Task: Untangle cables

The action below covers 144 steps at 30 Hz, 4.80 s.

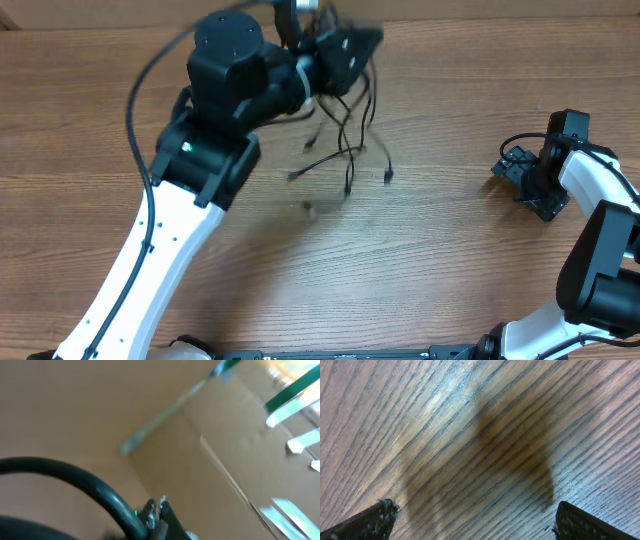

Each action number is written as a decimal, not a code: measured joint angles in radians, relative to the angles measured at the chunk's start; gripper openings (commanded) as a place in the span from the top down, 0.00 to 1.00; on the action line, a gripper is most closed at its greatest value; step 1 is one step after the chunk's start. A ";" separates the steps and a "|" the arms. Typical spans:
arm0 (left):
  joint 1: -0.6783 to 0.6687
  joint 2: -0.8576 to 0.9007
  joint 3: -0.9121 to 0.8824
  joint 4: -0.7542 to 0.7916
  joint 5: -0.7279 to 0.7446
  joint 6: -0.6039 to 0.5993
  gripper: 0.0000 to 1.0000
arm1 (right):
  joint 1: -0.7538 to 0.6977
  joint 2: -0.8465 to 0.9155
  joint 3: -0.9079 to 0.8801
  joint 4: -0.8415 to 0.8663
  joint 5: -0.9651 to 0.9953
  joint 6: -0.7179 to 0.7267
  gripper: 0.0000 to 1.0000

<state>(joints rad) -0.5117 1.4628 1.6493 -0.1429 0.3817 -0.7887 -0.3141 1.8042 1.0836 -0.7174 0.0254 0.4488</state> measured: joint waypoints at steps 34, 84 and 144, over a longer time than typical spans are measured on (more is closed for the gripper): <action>-0.163 0.370 -0.077 -0.973 -0.624 0.205 0.37 | 0.000 0.000 0.000 0.000 0.000 0.000 0.00; 0.003 0.366 0.089 -1.167 -0.455 0.187 0.00 | 0.000 0.000 0.000 0.000 0.000 0.000 0.00; 0.004 0.366 -0.346 -0.619 -0.393 0.155 0.29 | 0.000 0.000 0.000 0.000 0.000 0.000 0.00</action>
<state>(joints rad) -0.5079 1.8290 1.3033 -0.7620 -0.0109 -0.6338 -0.3141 1.8042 1.0836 -0.7174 0.0254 0.4488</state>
